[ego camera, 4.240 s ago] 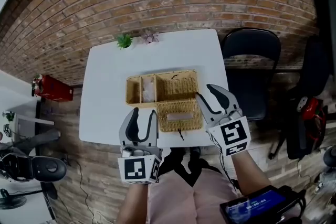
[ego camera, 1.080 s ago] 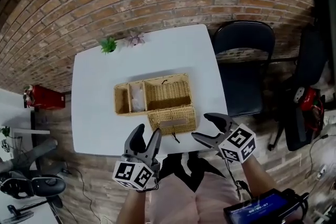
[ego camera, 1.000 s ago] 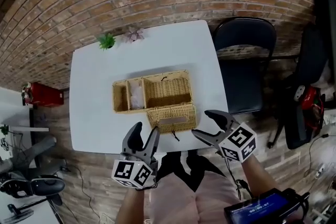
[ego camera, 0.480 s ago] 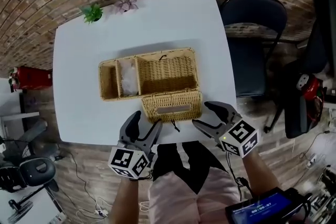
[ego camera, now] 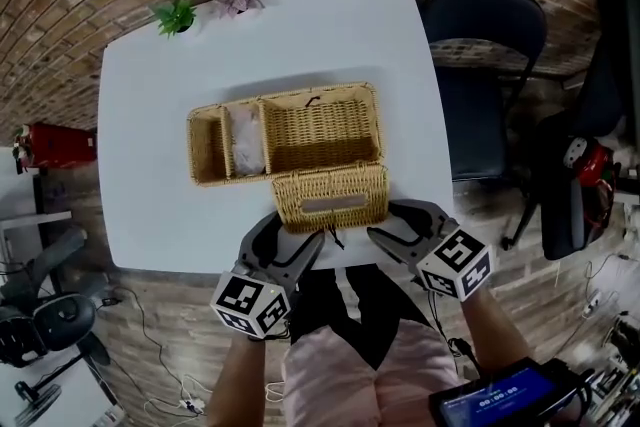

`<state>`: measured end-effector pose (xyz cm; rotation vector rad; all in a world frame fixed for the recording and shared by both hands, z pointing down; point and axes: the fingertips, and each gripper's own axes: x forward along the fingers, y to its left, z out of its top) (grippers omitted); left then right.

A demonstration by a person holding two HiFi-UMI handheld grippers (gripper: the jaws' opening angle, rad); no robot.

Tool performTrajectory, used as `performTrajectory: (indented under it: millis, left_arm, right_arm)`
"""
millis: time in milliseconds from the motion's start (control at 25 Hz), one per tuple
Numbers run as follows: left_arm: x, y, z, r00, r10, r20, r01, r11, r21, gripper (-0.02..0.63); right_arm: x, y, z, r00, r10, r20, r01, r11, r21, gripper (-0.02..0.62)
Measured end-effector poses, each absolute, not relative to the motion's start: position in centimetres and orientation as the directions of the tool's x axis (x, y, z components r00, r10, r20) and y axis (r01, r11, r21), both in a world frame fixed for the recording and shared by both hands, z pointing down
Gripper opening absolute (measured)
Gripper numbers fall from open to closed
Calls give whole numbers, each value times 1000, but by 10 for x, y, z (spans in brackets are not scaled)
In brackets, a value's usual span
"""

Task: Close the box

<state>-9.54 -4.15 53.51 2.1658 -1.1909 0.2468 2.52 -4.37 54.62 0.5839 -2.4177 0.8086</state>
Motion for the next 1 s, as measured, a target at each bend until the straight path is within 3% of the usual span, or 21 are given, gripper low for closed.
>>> performTrajectory:
  millis: [280, 440, 600, 720, 840, 1000]
  left_arm:
    - [-95, -28, 510, 607, -686, 402, -772, -389, 502, 324]
    - [-99, -24, 489, 631, -697, 342, -719, -360, 594, 324]
    - [-102, -26, 474, 640, -720, 269, -647, -316, 694, 321]
    - [-107, -30, 465, 641, -734, 223, -602, -301, 739, 310]
    - [-108, -32, 460, 638, -742, 206, -581, -288, 761, 304]
    - [-105, -36, 459, 632, -744, 217, -582, -271, 767, 301]
  right_arm:
    - [29, -32, 522, -826, -180, 535, -494, 690, -529, 179]
    - [28, -23, 497, -887, -129, 443, -412, 655, -634, 218]
    - [24, -18, 480, -912, -99, 397, -346, 704, -620, 277]
    - [20, -15, 470, -914, -96, 395, -313, 785, -534, 298]
    - [22, -11, 473, -871, -125, 476, -316, 884, -346, 308]
    - [36, -28, 483, -731, -344, 589, -356, 929, 101, 287]
